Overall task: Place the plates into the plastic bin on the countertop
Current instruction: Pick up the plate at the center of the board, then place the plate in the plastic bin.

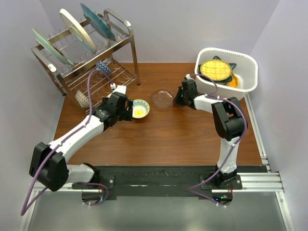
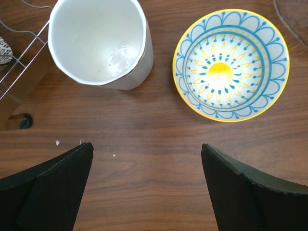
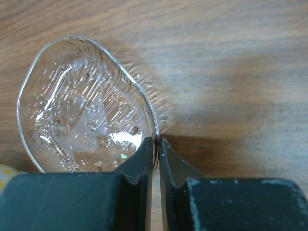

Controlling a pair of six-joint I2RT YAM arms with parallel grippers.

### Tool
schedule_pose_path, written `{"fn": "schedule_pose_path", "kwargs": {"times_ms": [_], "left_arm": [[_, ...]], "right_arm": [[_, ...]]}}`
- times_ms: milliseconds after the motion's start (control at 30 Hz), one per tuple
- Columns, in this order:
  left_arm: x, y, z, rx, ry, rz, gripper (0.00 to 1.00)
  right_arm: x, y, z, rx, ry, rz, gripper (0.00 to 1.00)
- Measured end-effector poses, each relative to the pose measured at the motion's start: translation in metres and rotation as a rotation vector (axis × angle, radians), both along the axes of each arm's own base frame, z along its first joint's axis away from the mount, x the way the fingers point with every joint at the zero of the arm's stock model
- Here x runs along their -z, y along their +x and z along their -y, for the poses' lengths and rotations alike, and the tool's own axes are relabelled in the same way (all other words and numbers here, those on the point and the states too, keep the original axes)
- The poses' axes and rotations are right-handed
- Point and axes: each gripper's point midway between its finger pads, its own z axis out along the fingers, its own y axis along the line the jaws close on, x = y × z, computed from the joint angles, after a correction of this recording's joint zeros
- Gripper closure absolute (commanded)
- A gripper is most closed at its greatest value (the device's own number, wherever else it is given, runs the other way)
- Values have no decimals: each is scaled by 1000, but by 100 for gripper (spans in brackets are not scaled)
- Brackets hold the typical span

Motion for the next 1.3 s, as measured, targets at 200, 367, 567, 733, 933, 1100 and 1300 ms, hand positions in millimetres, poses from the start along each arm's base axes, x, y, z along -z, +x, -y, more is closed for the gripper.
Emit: {"fn": "schedule_pose_path", "kwargs": {"times_ms": [200, 367, 567, 733, 933, 1100, 1300], "left_arm": [[0, 4, 10, 28, -37, 7, 0], [7, 8, 18, 59, -45, -8, 1], [14, 9, 24, 87, -51, -30, 1], [13, 11, 28, 98, -66, -25, 0], [13, 10, 30, 108, -76, -28, 0], [12, 12, 34, 118, -91, -23, 1], [15, 12, 38, 129, -101, -32, 1]], "right_arm": [[-6, -20, 5, -8, -9, -38, 100], [-27, -37, 9, -16, -13, -44, 100], [-66, -42, 11, -20, 1, 9, 100], [-91, -45, 14, -15, 11, 49, 100], [-97, -44, 26, 8, 16, 48, 100], [-102, -34, 53, 65, 56, 46, 100], [-128, -22, 86, 134, 130, 102, 100]]}}
